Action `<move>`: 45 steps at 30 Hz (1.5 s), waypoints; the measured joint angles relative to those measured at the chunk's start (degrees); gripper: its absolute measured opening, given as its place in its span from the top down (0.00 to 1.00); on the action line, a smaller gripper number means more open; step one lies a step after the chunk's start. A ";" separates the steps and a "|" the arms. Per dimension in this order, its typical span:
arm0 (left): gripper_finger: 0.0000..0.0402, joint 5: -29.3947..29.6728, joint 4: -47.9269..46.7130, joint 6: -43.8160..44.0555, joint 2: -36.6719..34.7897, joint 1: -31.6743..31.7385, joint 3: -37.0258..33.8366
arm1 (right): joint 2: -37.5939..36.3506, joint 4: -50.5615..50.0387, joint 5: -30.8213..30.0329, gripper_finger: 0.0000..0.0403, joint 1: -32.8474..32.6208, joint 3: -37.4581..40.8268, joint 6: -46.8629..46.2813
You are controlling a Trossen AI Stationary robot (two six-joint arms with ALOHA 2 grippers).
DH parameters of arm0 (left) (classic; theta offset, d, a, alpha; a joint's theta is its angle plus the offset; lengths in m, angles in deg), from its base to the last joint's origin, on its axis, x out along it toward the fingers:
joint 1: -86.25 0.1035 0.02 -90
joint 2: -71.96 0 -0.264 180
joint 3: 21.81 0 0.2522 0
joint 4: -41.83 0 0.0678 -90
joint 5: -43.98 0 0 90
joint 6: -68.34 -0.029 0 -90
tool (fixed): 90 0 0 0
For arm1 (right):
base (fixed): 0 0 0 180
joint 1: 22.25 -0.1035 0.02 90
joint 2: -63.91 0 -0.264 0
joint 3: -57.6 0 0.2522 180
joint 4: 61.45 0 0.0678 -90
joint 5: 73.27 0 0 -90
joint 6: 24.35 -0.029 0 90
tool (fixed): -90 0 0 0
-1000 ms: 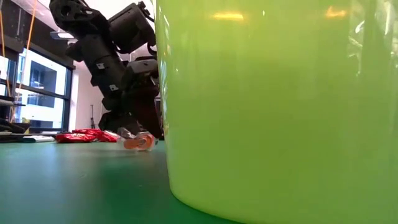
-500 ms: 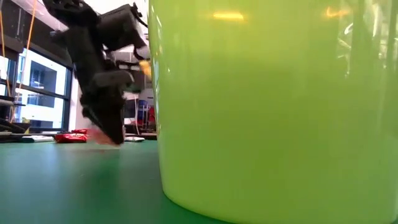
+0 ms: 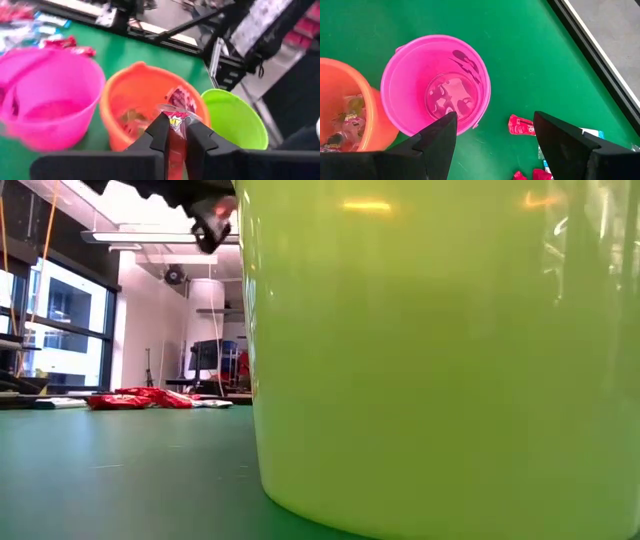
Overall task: Sort candy by brand, put in halloween buckets
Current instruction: Put the orange gummy into the orange bucket, then put the blue gummy into the orange bucket
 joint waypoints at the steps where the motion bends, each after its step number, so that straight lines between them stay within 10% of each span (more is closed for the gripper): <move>1: 0.93 0.03 0.09 -1.58 1.61 -0.49 1.00 | 0.00 0.01 0.00 0.36 -0.01 -0.02 0.00; 12: 0.70 -2.24 -2.46 -14.33 22.48 -1.26 17.93 | 0.00 -0.38 0.49 0.36 -0.02 0.00 1.71; 22: 0.49 -2.61 -20.09 -11.31 20.03 4.27 20.62 | -0.06 -5.14 0.57 0.36 0.00 0.57 2.07; 37: 0.49 6.86 -4.53 11.90 -0.35 12.22 -7.16 | -0.62 12.83 1.46 0.36 20.34 26.65 -24.33; 45: 0.49 12.56 -2.06 15.85 -1.43 11.72 -7.77 | 8.08 13.78 2.53 0.37 30.91 27.45 -13.55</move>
